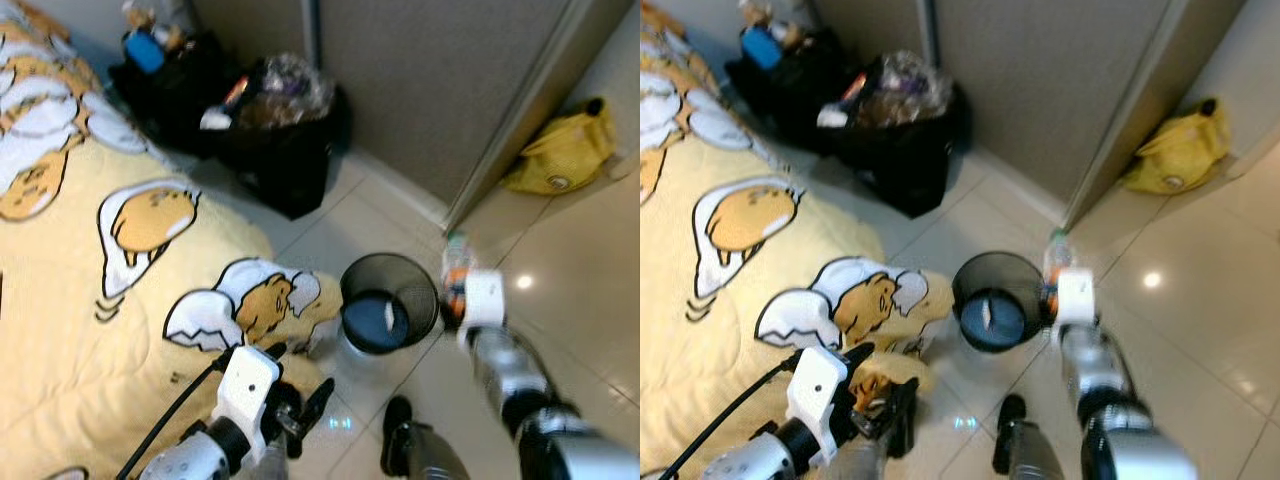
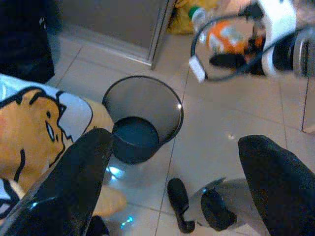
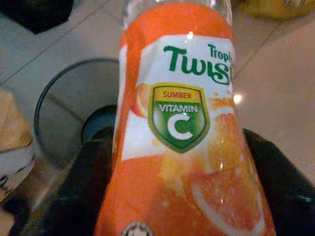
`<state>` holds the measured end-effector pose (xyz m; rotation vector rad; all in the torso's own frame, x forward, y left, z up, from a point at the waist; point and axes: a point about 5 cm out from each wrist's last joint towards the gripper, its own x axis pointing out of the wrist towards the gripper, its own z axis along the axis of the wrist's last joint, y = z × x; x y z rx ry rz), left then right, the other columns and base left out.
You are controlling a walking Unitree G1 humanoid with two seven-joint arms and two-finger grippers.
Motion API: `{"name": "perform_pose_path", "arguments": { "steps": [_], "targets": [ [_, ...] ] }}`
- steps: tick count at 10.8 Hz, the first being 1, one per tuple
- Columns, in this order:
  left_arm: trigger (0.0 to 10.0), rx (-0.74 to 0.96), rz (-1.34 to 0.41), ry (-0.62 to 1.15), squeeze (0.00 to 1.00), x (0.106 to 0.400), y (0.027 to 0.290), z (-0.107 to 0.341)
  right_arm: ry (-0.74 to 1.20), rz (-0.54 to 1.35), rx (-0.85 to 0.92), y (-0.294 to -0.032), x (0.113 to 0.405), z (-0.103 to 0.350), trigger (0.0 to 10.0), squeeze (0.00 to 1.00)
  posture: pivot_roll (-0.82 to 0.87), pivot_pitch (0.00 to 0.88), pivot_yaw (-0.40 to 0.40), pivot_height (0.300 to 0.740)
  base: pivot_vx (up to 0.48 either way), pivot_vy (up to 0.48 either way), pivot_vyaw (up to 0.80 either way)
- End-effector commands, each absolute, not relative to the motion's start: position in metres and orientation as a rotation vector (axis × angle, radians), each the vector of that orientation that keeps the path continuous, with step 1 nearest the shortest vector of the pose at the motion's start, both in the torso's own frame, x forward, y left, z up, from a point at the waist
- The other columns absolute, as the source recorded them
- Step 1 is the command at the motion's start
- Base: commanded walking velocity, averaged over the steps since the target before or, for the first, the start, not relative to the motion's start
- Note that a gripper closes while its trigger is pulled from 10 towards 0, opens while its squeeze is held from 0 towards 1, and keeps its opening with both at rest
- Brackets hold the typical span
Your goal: Clean up the room
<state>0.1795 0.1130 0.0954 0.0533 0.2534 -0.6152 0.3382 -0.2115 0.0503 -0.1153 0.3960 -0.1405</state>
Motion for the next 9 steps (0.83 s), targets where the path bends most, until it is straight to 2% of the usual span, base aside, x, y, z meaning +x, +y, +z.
{"name": "perform_pose_path", "arguments": {
  "steps": [1,3,5,6,8,9],
  "targets": [
    [10.0,0.063,-0.605,0.275,0.0,0.176,0.115,0.095,0.408,-0.14,-0.146,-0.212,0.336,0.047,10.0,1.0,0.39,0.469,0.072,0.74,0.0,0.0,0.0],
    [10.0,0.083,-0.589,0.29,0.0,0.176,0.118,0.097,0.384,-0.11,-0.159,-0.208,0.345,0.057,10.0,1.0,0.4,0.484,0.076,0.74,0.0,0.0,0.0],
    [10.0,0.099,-0.574,0.297,0.0,0.179,0.119,0.094,0.351,-0.041,-0.196,-0.196,0.348,0.061,10.0,1.0,0.38,0.461,0.06,0.74,0.0,0.0,0.0],
    [10.0,0.099,-0.566,0.282,0.0,0.187,0.116,0.093,0.287,-0.054,-0.141,-0.193,0.348,0.063,10.0,0.0,0.35,0.406,0.032,0.74,0.0,0.0,0.0],
    [10.0,0.043,-0.512,0.257,0.0,0.211,0.116,0.088,0.146,-0.108,-0.017,-0.185,0.322,0.052,10.0,0.0,0.27,0.304,0.014,0.74,0.0,0.0,0.0],
    [10.0,0.006,-0.51,0.253,0.0,0.225,0.112,0.083,0.132,-0.134,0.008,-0.185,0.307,0.046,10.0,0.0,0.22,0.219,-0.001,0.74,0.0,0.0,0.0]
  ]
}}
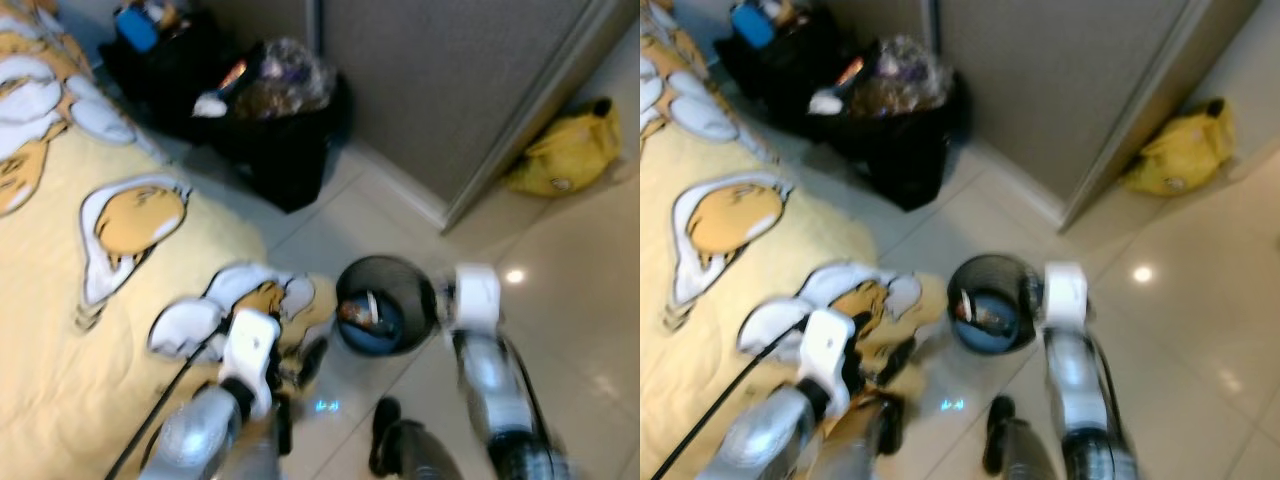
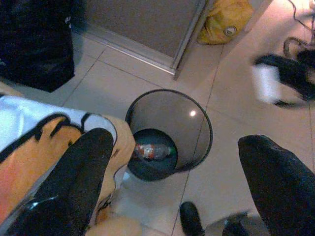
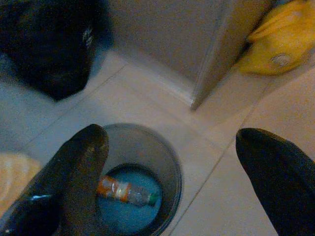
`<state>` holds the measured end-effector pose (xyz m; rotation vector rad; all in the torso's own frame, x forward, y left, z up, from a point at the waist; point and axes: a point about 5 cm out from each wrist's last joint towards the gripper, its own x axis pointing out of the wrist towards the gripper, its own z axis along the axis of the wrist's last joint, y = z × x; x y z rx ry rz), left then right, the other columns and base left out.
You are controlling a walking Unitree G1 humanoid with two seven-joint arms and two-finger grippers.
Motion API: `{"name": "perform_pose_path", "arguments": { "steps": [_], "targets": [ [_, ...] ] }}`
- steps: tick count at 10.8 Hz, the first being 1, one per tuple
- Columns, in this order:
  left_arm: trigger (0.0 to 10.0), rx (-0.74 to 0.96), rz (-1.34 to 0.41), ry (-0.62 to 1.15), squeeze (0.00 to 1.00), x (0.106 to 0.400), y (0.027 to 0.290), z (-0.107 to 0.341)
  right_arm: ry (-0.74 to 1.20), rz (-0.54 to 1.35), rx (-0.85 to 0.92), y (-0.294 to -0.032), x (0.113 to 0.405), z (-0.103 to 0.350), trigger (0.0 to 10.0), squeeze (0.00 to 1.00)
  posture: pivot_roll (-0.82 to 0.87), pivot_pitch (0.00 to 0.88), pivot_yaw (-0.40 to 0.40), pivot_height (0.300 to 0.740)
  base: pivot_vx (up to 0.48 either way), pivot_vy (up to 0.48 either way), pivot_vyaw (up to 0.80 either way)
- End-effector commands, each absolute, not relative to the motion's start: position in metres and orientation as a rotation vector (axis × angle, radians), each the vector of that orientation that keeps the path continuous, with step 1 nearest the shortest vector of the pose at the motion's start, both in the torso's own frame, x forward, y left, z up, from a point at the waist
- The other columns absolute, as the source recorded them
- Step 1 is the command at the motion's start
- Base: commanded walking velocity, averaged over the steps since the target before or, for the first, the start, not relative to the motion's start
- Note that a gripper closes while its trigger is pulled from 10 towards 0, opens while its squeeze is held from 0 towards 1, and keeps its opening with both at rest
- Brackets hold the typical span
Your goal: Clean up the room
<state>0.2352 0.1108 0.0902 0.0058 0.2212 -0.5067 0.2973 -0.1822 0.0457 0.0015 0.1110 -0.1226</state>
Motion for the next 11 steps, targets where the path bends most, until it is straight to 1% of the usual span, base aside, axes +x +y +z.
{"name": "perform_pose_path", "arguments": {
  "steps": [1,2,3,4,5,6,8,9,10,11],
  "targets": [
    [10.0,-0.022,-0.486,0.237,0.0,0.237,0.111,0.082,0.082,-0.132,0.006,-0.181,0.289,0.05,10.0,0.0,0.2,0.154,-0.008,0.74,0.0,0.0,0.0],
    [10.0,-0.029,-0.374,0.165,0.0,0.258,0.118,0.087,-0.005,-0.111,0.005,-0.183,0.271,0.06,10.0,0.0,0.19,0.038,-0.019,0.74,0.0,0.0,0.0],
    [10.0,-0.065,-0.308,0.12,0.0,0.267,0.125,0.094,-0.023,-0.126,-0.002,-0.188,0.263,0.062,10.0,0.0,0.19,0.011,-0.023,0.74,0.0,0.0,0.0],
    [10.0,-0.122,-0.276,0.066,0.0,0.279,0.126,0.103,-0.017,-0.174,-0.015,-0.199,0.261,0.062,10.0,0.0,0.18,0.0,-0.02,0.74,0.0,0.0,0.0],
    [10.0,-0.106,-0.301,0.019,0.0,0.289,0.119,0.108,-0.011,-0.198,-0.013,-0.201,0.266,0.067,10.0,0.0,0.18,0.0,-0.027,0.74,0.0,0.0,0.0],
    [10.0,-0.125,-0.326,-0.011,0.0,0.301,0.114,0.11,-0.01,-0.199,-0.008,-0.203,0.277,0.073,10.0,0.0,0.17,0.0,-0.05,0.74,0.0,-0.281,0.0],
    [10.0,-0.082,-0.354,-0.039,0.0,0.309,0.107,0.111,-0.008,-0.16,-0.038,-0.202,0.286,0.077,10.0,0.0,0.17,0.0,-0.063,0.74,0.0,-0.48,0.0],
    [10.0,-0.081,-0.383,-0.012,0.0,0.307,0.102,0.102,0.012,-0.146,-0.053,-0.197,0.288,0.073,10.0,0.0,0.16,0.0,-0.043,0.74,0.0,-0.48,0.0],
    [10.0,-0.1,-0.377,0.009,0.0,0.306,0.103,0.095,0.034,-0.148,-0.034,-0.195,0.286,0.067,10.0,0.0,0.16,0.0,-0.037,0.74,0.0,-0.472,0.0],
    [10.0,-0.048,-0.333,0.051,0.0,0.308,0.105,0.086,0.064,-0.111,-0.022,-0.19,0.282,0.059,10.0,0.0,0.16,0.0,-0.033,0.74,0.0,0.0,0.0]
  ]
}}
